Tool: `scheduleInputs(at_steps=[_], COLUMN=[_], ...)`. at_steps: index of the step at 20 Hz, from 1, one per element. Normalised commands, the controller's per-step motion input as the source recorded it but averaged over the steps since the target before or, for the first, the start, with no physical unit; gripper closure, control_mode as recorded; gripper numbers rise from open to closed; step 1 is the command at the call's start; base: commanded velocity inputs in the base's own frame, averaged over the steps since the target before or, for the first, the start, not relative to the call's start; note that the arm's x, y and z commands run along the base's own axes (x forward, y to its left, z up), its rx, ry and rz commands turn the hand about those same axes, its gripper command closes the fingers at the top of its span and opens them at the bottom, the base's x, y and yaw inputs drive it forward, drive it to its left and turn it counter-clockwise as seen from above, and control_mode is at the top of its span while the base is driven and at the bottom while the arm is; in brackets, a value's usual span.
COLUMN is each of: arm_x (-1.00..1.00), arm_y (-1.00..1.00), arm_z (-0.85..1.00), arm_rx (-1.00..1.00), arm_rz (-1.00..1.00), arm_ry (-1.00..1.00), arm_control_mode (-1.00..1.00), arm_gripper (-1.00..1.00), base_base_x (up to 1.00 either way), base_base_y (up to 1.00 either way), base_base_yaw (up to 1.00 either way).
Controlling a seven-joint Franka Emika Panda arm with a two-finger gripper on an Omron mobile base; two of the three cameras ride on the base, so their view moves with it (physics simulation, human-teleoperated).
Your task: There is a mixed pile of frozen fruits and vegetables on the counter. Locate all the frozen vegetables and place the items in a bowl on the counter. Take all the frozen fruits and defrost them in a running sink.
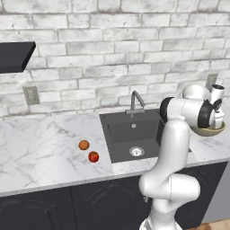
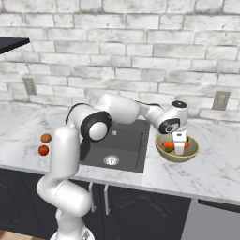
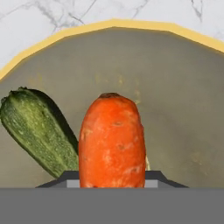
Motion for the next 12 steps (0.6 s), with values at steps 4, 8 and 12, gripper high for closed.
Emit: scheduleInputs(at_steps=[4,8,12], arm_x=[0.02,-0.01,-0.11], arm_y=[-0.05,-0.03,0.0], arm_z=[-0.01,0.0,0.01], arm_rx=[0.02,0.01,0.0], arm_rz=[-0.07,-0.07,-0.04], arm_ry=[0.01,0.0,0.0], arm_control_mode=[-1.0,-1.0,-1.0], arm_gripper=[1.0,1.0,-1.0], base_base_x=[0.0,0.0,0.0], base_base_y=[0.0,0.0,0.0], base_base_yaw=[0.0,0.0,0.0])
